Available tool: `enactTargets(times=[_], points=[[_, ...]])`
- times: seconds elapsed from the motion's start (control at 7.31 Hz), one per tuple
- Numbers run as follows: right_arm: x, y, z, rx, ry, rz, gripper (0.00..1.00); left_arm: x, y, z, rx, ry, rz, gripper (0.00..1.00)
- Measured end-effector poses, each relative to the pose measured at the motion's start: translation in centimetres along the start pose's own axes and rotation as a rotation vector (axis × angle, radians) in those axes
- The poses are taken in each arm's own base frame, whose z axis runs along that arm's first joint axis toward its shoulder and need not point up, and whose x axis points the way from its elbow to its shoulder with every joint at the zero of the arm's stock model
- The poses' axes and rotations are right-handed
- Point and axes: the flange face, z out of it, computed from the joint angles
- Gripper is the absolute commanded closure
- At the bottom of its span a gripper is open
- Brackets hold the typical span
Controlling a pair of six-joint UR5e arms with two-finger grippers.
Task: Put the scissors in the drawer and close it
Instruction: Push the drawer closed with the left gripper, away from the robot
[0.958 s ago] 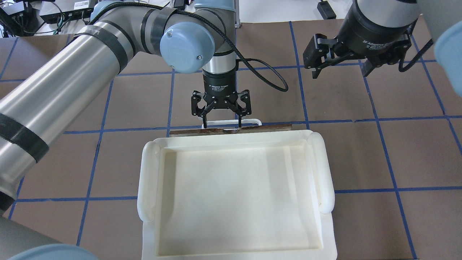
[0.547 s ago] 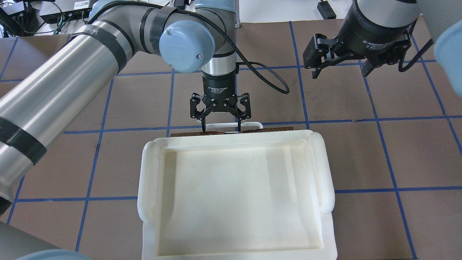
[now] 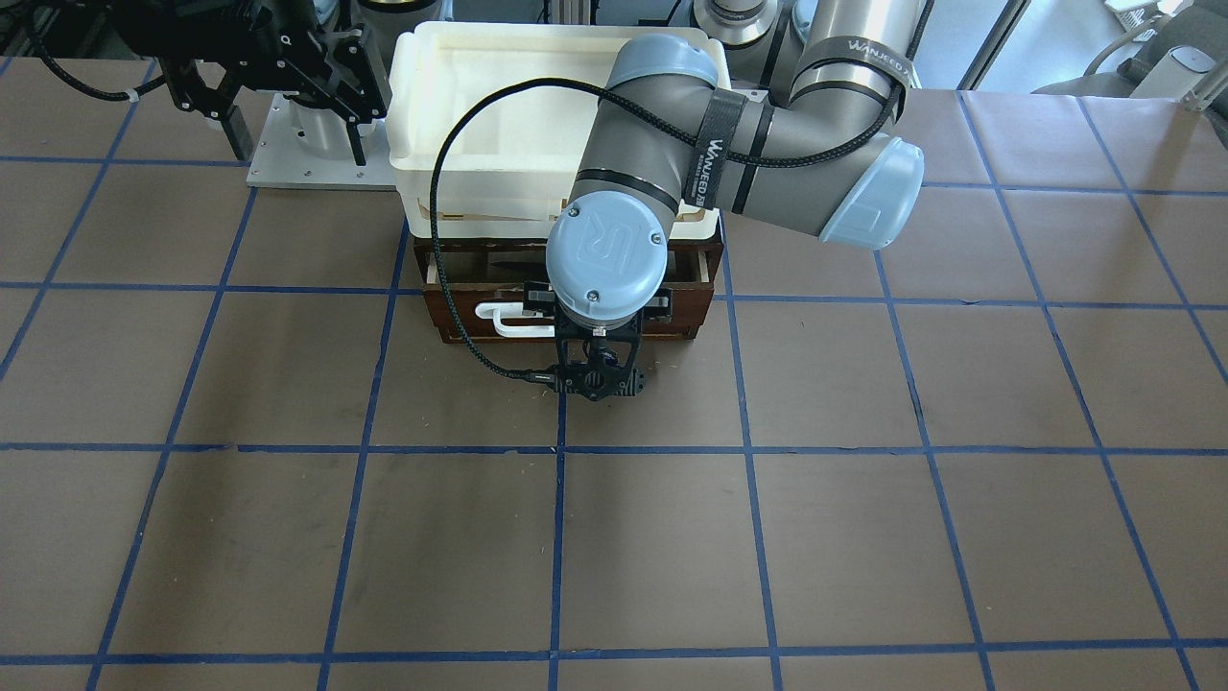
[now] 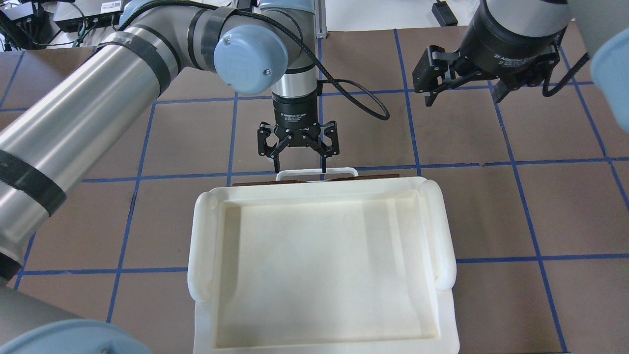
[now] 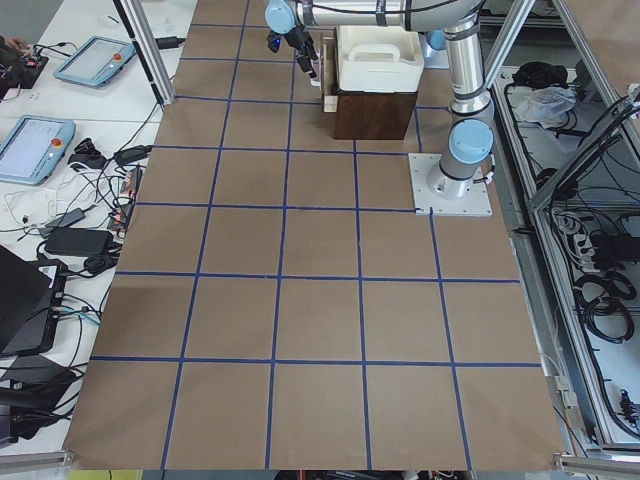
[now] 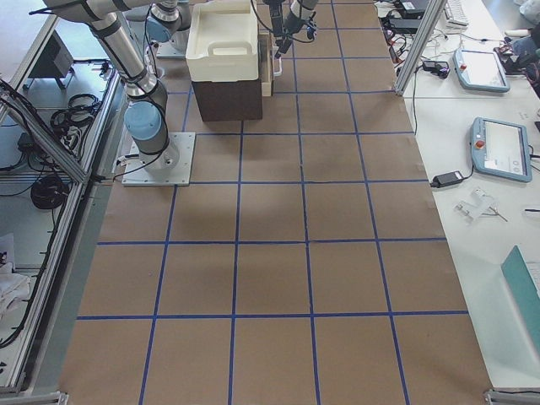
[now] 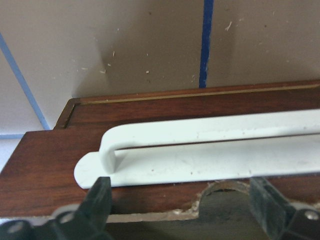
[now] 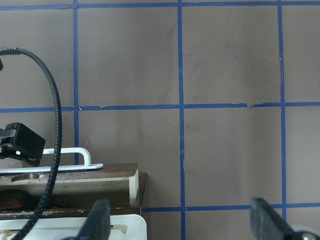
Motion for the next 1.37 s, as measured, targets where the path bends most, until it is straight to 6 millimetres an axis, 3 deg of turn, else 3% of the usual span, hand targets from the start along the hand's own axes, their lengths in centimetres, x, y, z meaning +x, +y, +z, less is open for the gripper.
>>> enactTargets(times=[0.27, 0.68, 1.37], points=[[0.0, 0.0, 0.0, -0.001, 0.000, 0.000, 0.00, -0.5, -1.1, -0.7, 0.052, 0.014, 0.000, 0.00], [0.0, 0.0, 0.0, -0.001, 0.000, 0.000, 0.00, -0.3, -2.7, 1.5, 0.062, 0.002, 0.042, 0.00], [0.0, 0.0, 0.0, -0.002, 0.000, 0.000, 0.00, 0.6, -1.6, 2.9, 0.017, 0.008, 0.099, 0.00]])
